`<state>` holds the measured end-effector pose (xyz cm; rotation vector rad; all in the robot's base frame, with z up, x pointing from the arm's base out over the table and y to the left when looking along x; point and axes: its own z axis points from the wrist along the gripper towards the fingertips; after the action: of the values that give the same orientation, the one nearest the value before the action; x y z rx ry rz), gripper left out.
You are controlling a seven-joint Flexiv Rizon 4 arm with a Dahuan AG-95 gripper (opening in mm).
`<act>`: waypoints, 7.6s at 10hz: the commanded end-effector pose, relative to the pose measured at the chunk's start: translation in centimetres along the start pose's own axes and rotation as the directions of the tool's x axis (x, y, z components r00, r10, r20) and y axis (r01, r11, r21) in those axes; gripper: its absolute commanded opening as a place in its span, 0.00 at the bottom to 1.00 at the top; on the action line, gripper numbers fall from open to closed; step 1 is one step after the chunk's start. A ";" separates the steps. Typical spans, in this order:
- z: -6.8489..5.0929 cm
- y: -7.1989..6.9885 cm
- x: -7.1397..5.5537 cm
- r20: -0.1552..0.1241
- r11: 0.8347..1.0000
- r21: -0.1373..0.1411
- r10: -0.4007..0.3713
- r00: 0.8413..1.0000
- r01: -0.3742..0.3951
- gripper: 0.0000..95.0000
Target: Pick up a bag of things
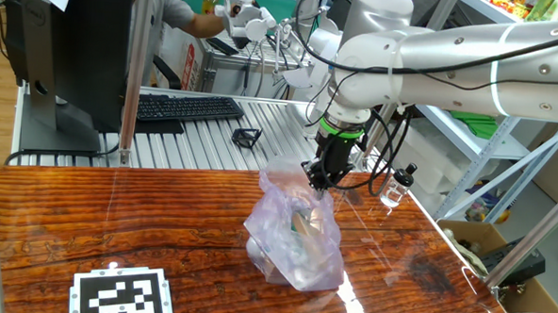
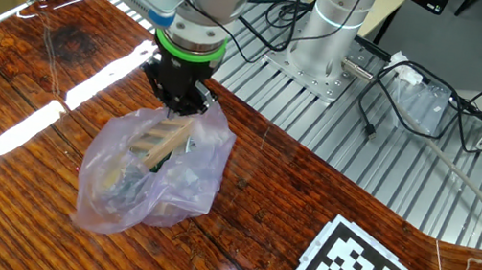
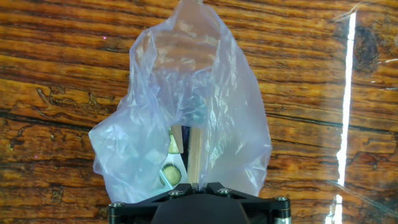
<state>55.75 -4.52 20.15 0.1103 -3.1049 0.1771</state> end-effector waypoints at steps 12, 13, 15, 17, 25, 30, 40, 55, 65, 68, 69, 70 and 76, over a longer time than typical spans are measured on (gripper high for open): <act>3.8 3.6 -0.8 -0.038 0.973 -0.078 0.216 0.976 -0.218 1.00; 3.9 3.9 -0.8 -0.041 0.971 -0.081 0.224 0.974 -0.227 1.00; 4.4 4.2 -1.0 -0.040 0.970 -0.081 0.228 0.973 -0.230 1.00; 5.5 4.6 -1.3 -0.036 0.968 -0.081 0.236 0.971 -0.238 1.00; 8.1 5.5 -1.8 -0.032 0.964 -0.092 0.248 0.968 -0.250 1.00; 8.7 5.4 -1.9 -0.013 0.976 -0.094 0.196 0.981 -0.196 1.00; 10.1 4.1 -1.8 0.066 0.992 -0.081 0.098 0.993 -0.092 0.20; 10.0 3.8 -1.7 0.068 0.994 -0.080 0.081 0.994 -0.075 0.00; 6.8 3.1 -1.3 0.055 0.996 -0.069 0.068 0.996 -0.064 0.00; 5.3 2.6 -1.0 0.044 0.996 -0.061 0.063 0.997 -0.060 0.00; 4.8 2.5 -0.8 0.043 0.996 -0.062 0.060 0.997 -0.057 0.00; 4.3 2.4 -0.7 0.038 0.997 -0.064 0.056 0.998 -0.053 0.00; 2.0 2.5 -0.3 0.016 0.998 -0.057 0.042 0.999 -0.041 0.00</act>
<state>55.82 -2.23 18.32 0.0476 -3.1230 0.0934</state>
